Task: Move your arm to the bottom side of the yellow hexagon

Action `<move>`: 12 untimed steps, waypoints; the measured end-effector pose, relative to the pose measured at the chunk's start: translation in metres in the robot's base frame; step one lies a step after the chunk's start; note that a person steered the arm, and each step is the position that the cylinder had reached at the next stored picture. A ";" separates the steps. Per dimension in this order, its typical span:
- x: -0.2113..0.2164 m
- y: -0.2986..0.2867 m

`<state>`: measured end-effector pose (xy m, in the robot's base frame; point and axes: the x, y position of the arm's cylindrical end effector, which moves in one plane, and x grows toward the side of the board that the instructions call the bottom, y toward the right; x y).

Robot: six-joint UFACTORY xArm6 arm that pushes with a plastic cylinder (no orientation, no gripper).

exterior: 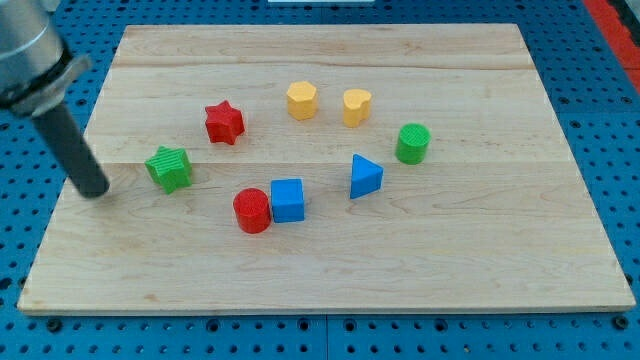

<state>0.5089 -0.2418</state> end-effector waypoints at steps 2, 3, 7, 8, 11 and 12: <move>0.044 0.149; 0.044 0.154; 0.028 0.132; 0.027 0.132; 0.029 0.117; 0.029 0.117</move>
<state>0.5379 -0.1244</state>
